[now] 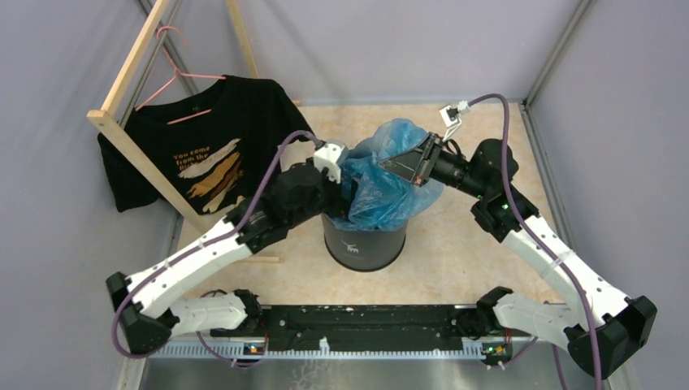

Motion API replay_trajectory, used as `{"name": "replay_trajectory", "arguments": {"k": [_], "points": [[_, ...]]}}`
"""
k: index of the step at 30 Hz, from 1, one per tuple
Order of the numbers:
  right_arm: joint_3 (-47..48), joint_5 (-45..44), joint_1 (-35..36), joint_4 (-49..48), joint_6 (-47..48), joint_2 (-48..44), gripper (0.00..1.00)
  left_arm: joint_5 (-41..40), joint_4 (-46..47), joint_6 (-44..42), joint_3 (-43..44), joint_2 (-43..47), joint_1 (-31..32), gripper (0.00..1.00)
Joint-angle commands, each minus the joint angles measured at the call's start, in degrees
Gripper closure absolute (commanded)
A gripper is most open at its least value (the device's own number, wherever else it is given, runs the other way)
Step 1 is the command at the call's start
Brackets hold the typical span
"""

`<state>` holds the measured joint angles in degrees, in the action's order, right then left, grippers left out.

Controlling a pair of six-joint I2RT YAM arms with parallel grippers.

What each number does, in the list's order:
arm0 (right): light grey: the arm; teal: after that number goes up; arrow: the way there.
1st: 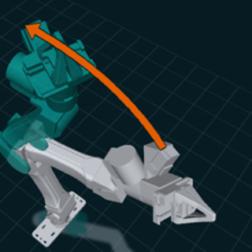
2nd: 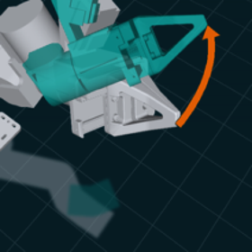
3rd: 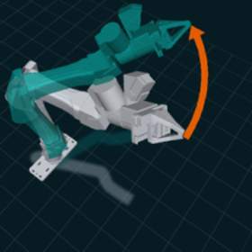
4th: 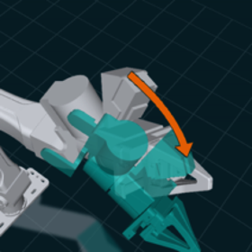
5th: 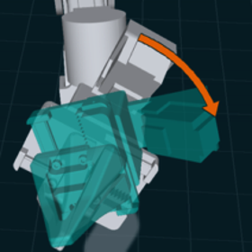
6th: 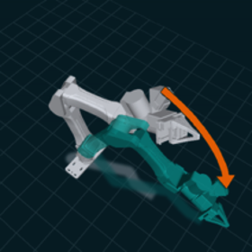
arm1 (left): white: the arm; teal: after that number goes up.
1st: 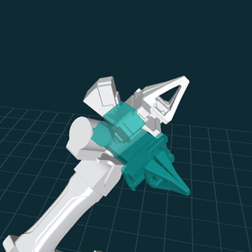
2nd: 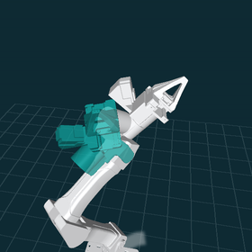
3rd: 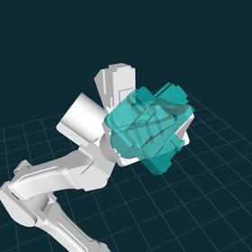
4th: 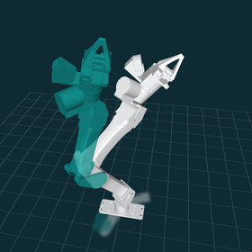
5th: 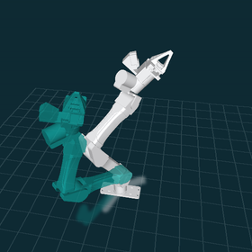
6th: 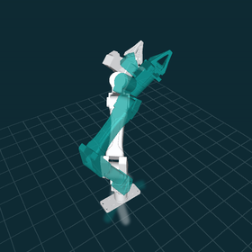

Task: Put the trash bags into the trash bin

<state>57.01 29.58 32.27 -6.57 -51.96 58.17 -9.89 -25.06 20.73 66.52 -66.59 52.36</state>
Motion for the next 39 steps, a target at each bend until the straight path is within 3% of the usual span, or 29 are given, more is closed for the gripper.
{"name": "replay_trajectory", "arguments": {"k": [1, 10, 17, 21, 29, 32, 36, 39], "points": [[1.4, -1.8, 0.4, 1.5, 3.0, -1.7, 1.00, 5.5, 2.1, -1.5, -4.0, 9.9, -0.3, 0.01], [2.0, -2.0, 0.4, 1.1, 3.0, -2.1, 1.00, 2.9, -7.1, -6.2, 3.9, 13.9, -0.3, 0.01], [3.7, -2.0, 0.5, 2.4, 2.9, -2.2, 1.00, 18.3, -7.4, -10.7, 4.6, 11.1, -0.3, 0.01], [4.7, -1.2, 0.4, 2.0, 1.9, -2.0, 1.00, 21.3, -3.6, -10.1, 3.5, 8.8, -0.3, 0.01], [2.4, -0.2, 1.3, -3.2, -1.7, -1.0, 1.00, 15.7, -1.3, -6.1, 4.9, -1.6, -0.3, 0.02], [1.2, -0.4, 2.2, -5.5, -2.8, -0.2, 1.00, 12.1, 1.4, -2.7, 2.3, -2.2, -0.5, 0.09], [-0.1, -0.6, 3.9, -8.4, -4.3, 1.1, 1.00, 1.4, -2.2, 1.3, 1.7, -3.5, -2.0, 0.19], [-1.1, -0.8, 4.7, -8.4, -3.7, 2.1, 1.00, 3.3, -3.1, 1.2, 0.6, -2.3, -3.2, 0.21]]}}
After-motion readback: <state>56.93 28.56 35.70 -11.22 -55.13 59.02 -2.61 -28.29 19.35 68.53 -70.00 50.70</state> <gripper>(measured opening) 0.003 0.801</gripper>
